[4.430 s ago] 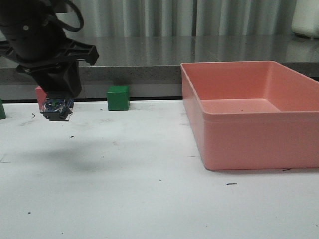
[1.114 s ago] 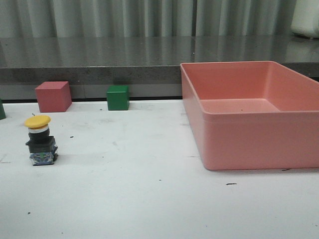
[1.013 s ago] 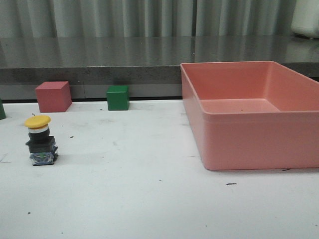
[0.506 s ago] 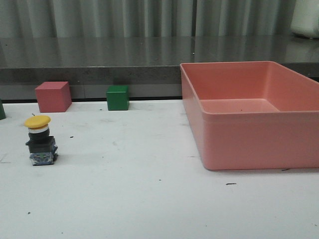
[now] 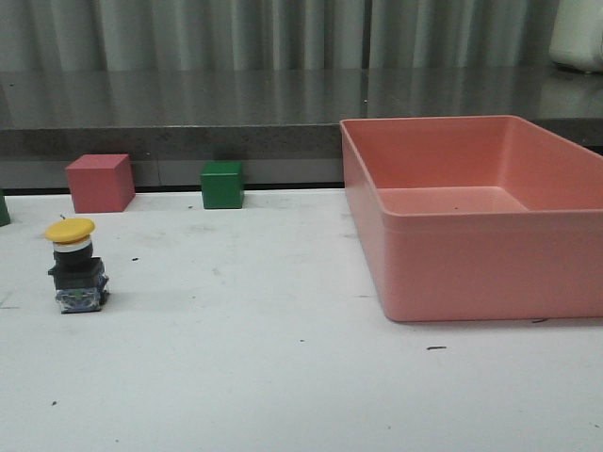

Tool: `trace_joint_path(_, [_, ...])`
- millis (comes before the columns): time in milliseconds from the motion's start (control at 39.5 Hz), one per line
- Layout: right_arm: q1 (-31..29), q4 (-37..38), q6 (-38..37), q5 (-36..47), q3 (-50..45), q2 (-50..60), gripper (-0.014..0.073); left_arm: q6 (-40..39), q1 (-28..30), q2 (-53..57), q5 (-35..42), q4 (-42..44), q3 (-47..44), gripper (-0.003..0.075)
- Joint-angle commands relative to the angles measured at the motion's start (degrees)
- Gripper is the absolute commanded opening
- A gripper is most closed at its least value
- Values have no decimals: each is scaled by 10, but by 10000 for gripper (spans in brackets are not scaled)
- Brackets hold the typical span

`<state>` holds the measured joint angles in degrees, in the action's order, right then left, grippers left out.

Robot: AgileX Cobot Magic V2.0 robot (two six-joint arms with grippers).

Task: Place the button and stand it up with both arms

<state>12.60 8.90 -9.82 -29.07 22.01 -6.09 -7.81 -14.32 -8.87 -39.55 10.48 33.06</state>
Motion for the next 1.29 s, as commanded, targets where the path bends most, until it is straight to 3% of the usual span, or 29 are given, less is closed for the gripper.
trace_joint_path(0, [-4, 11, 0, 47, 15, -7, -68, -1, 1, -7, 39, -1, 19, -20])
trace_joint_path(430, [-4, 11, 0, 47, 15, -7, -68, -1, 1, -7, 39, -2, 19, -20])
trace_joint_path(557, [-4, 11, 0, 47, 15, -7, -68, -1, 1, -7, 45, -39, 18, -20])
trace_joint_path(759, [-4, 11, 0, 47, 15, -7, -68, -1, 1, -5, 163, -139, -30, -20])
trace_joint_path(937, [-4, 11, 0, 47, 15, -7, -68, -5, 5, 42, 262, -154, -119, -20])
trace_joint_path(1089, [-4, 11, 0, 47, 15, -7, -68, -5, 49, 107, 264, -154, -194, -20])
trace_joint_path(1266, [-4, 11, 0, 46, 15, -7, -68, -5, 129, 104, 296, -152, -265, -20])
